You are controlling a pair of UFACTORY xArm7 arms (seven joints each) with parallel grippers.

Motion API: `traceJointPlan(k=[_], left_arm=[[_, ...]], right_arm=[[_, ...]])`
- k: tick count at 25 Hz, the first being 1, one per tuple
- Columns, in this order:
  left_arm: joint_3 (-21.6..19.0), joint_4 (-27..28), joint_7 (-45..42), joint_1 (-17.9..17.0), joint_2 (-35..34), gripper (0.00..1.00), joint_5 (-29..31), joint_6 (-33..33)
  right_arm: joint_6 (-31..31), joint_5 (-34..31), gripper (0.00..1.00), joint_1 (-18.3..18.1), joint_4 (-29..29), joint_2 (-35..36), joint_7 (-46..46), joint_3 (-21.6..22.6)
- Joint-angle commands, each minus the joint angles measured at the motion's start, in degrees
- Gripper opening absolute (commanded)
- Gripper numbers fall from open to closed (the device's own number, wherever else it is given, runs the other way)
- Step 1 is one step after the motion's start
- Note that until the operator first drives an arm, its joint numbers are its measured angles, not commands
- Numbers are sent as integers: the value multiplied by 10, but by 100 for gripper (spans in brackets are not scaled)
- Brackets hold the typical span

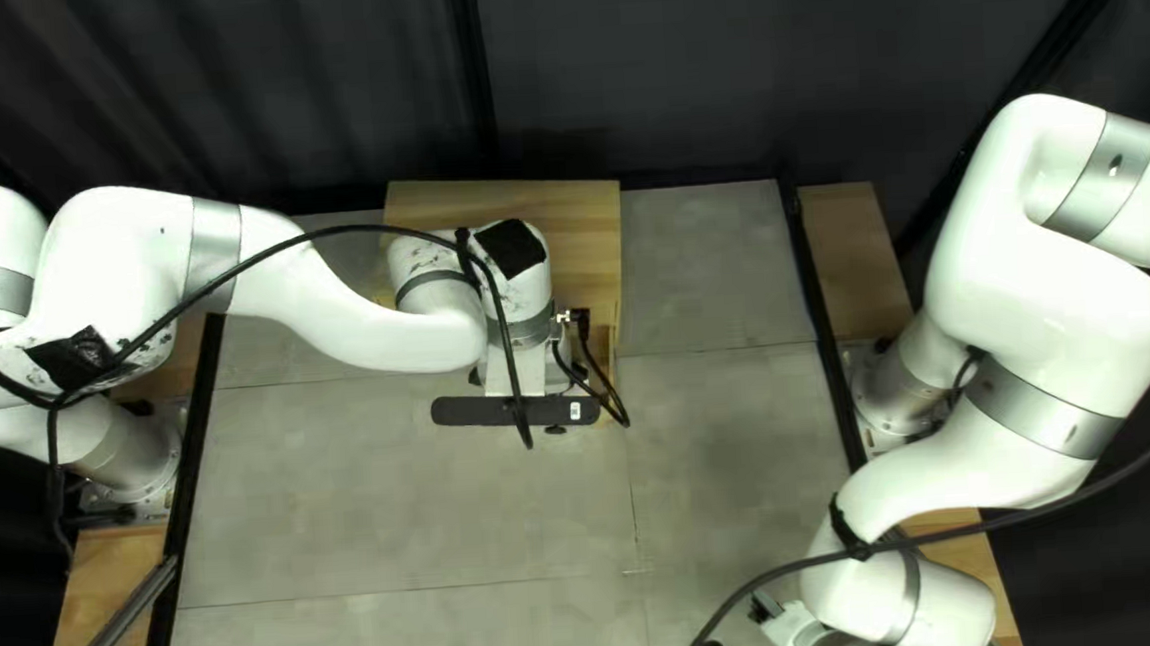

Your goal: Open drawers and place objects into drawer and close

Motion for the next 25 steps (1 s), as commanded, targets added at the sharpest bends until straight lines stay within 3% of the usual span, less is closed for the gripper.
traceJointPlan(k=[1,25], left_arm=[[1,4,0,1,4,0,1,3],[8,6,12,14,22,0,4,-10]], right_arm=[[0,0,100,0,0,0,0,0],[0,0,100,0,0,0,0,0]])
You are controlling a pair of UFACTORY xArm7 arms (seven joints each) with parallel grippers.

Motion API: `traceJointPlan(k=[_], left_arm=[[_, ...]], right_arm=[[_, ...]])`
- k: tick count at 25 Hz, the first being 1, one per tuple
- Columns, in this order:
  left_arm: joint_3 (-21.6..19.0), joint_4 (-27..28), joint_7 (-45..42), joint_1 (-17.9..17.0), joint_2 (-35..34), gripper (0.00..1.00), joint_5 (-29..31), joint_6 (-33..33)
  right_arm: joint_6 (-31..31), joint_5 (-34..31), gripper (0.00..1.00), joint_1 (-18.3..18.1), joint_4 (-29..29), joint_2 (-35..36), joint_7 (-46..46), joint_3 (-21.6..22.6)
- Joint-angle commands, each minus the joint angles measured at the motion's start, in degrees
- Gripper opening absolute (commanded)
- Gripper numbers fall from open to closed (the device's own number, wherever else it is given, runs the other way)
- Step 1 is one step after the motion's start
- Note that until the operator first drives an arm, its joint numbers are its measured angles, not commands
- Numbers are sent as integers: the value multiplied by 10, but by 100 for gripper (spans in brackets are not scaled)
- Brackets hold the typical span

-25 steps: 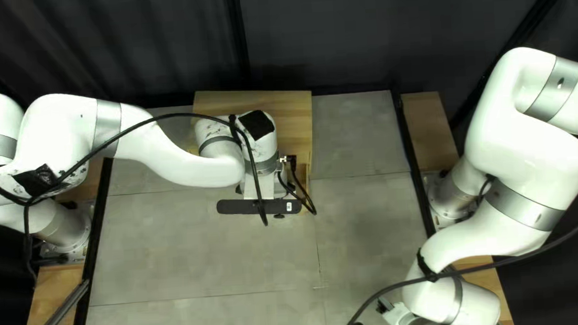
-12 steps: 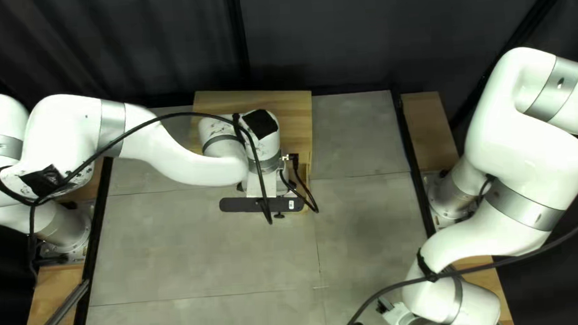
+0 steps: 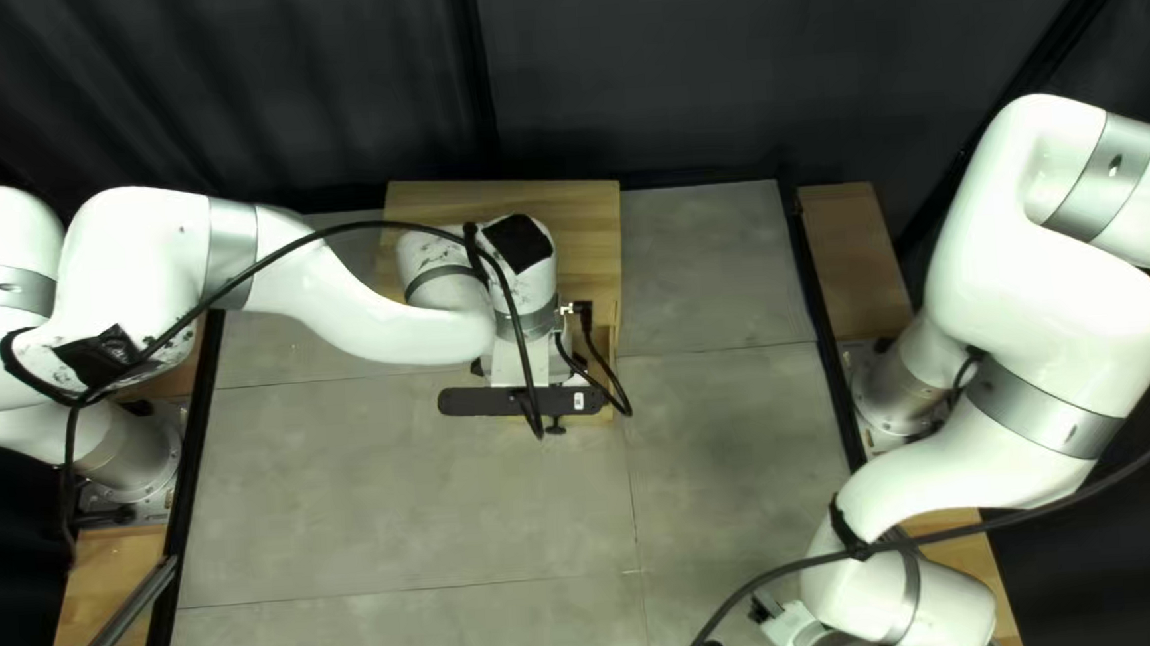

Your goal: Open drawers and place objects into drawer and close

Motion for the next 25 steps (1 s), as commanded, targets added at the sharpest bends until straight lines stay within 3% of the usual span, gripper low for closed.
traceJointPlan(k=[1,25], left_arm=[[3,0,0,0,0,0,5,-3],[9,7,-16,-8,17,0,22,-11]], right_arm=[[0,0,100,0,0,0,0,0],[0,0,100,0,0,0,0,0]])
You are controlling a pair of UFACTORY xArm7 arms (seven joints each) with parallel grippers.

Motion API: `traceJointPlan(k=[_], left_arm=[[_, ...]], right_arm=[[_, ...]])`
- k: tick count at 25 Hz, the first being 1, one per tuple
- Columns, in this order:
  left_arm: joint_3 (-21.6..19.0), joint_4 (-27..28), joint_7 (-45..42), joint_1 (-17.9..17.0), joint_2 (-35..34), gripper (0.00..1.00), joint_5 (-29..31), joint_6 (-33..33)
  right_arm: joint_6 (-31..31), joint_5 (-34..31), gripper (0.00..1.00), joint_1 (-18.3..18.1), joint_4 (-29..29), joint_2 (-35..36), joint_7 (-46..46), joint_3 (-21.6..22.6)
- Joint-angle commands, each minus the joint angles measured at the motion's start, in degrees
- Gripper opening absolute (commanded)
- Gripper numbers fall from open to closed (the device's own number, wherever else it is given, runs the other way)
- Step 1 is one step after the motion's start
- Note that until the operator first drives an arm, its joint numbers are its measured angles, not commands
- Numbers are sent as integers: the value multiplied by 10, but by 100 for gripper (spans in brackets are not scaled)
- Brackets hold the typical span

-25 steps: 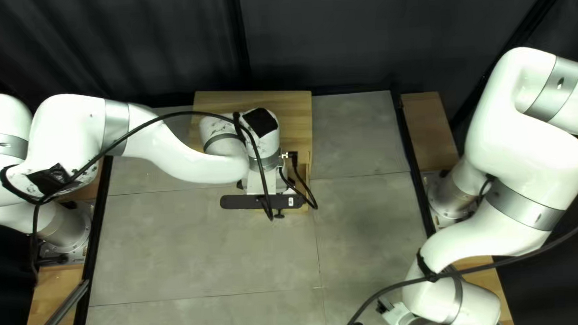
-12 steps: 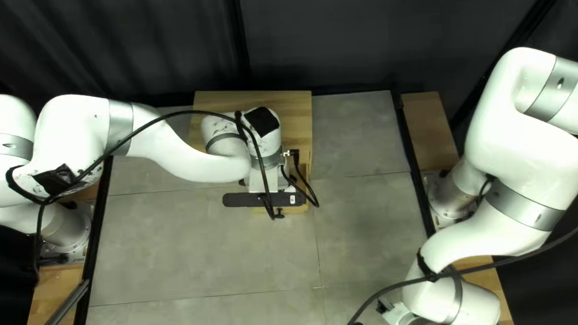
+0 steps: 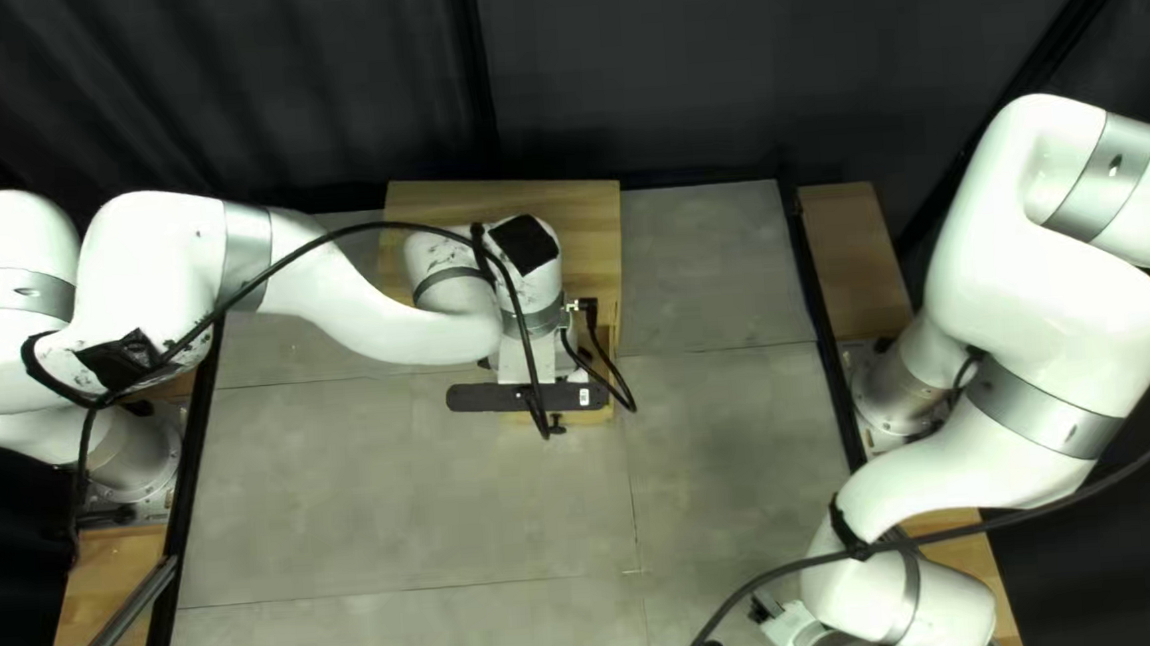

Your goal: Open drawers and place objects into drawer and close

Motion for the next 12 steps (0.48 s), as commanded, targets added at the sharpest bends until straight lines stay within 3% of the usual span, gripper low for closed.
traceJointPlan(k=[1,4,6,7,8,11,12], left_arm=[[3,-1,-7,-3,1,0,4,-1],[5,3,-11,-4,4,0,7,-1],[5,4,-14,-4,6,12,8,0],[6,5,-16,-4,6,75,9,1],[6,6,-18,-5,7,100,9,2],[8,10,-25,-6,8,100,10,6],[9,10,-28,-7,7,59,12,7]], right_arm=[[0,0,100,0,0,0,0,0],[0,0,100,0,0,0,0,0],[0,0,100,0,0,0,0,0],[0,0,100,0,0,0,0,0],[0,0,100,0,0,0,0,0],[0,0,100,0,0,0,0,0],[0,0,100,0,0,0,0,0]])
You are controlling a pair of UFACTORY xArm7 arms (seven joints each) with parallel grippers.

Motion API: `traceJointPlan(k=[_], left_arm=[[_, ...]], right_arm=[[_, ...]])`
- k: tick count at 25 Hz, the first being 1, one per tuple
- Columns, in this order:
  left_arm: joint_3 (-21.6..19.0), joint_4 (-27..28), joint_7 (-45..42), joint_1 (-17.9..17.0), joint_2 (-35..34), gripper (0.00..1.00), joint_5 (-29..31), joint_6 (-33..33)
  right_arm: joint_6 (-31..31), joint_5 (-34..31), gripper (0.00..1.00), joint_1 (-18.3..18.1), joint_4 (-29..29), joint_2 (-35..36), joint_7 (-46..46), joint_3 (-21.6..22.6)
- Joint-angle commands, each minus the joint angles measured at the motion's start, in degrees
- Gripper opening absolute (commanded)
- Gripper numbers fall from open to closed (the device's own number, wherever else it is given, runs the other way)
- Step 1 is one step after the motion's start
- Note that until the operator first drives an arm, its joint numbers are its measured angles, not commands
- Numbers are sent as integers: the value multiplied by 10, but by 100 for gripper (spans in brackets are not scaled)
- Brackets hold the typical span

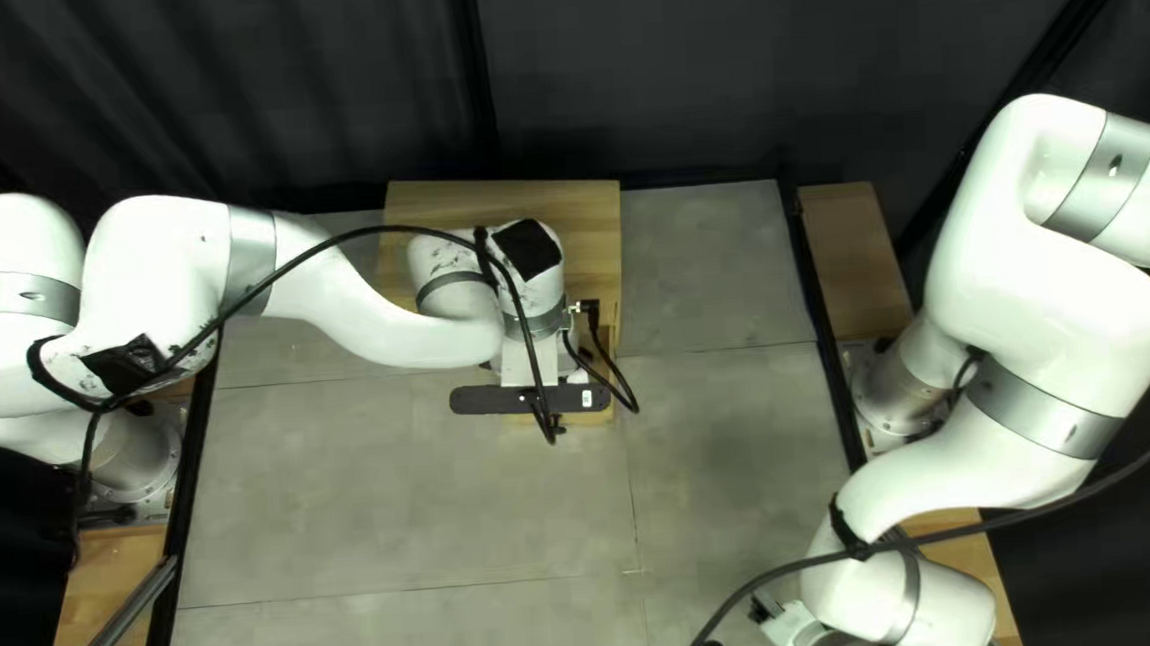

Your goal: Open drawers and place objects into drawer and close

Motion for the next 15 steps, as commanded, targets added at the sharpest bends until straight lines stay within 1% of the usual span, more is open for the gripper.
traceJointPlan(k=[1,6,11,14,15], left_arm=[[4,0,-11,-6,-4,0,7,3],[13,-9,-37,-27,-31,0,35,3],[14,-17,-81,-59,-56,0,63,6],[15,-41,-120,-86,-80,0,86,3],[16,-58,-146,-101,-92,0,102,3]], right_arm=[[0,0,100,0,0,0,0,0],[0,0,100,0,0,0,0,0],[0,0,100,0,0,0,0,0],[0,0,100,0,0,0,0,0],[0,0,100,0,0,0,0,0]])
